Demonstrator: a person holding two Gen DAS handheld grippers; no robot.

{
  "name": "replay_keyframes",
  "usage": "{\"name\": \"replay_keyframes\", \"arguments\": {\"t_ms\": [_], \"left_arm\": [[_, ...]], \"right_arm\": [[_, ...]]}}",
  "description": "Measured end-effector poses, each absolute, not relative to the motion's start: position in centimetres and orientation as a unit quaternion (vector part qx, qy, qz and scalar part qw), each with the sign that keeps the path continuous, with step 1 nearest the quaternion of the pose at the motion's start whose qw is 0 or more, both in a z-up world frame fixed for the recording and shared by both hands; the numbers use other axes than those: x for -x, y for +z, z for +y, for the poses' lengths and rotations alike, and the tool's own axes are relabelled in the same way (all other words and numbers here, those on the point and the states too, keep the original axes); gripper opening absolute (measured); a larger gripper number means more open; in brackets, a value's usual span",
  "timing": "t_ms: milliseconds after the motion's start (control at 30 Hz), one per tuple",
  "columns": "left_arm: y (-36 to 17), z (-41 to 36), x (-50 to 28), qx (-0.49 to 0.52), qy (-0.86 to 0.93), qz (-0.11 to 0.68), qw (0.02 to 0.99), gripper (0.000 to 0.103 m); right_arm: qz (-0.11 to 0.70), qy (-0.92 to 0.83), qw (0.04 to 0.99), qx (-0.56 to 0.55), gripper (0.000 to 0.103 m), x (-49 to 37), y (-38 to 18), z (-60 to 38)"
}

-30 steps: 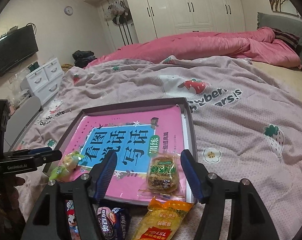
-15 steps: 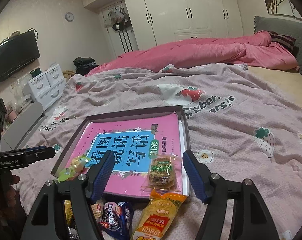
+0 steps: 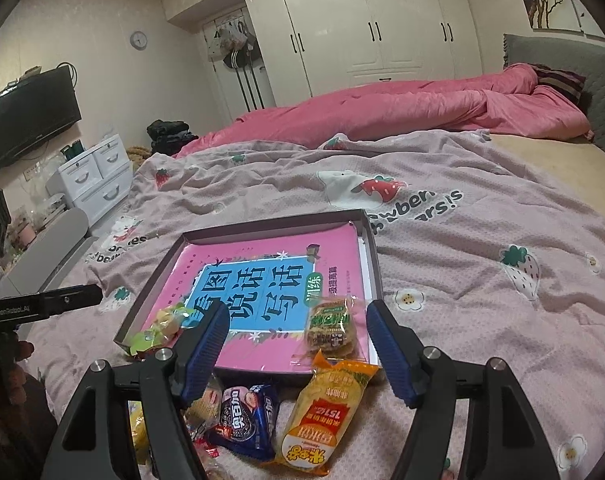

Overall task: Organize snacks
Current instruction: 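Withdraw both open grippers from the tray back toward the snack pile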

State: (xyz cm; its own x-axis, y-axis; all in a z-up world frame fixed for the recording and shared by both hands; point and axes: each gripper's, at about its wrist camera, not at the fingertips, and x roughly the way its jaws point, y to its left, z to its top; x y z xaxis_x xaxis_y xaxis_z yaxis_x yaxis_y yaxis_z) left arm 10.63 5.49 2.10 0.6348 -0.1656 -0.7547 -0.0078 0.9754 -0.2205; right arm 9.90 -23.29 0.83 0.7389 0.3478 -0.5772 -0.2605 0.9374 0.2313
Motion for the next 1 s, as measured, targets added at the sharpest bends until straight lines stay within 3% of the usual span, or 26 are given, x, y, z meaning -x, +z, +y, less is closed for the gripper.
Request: {"name": "replay_keyframes", "arguments": {"t_ms": [1000], "left_arm": [[-0.2, 3.2, -7.4, 0.09, -0.08, 0.472, 0.873, 0.067]], "right_arm": [[0.354, 0.147, 0.922, -0.056, 0.071, -6.8, 0.1, -23.0]]}}
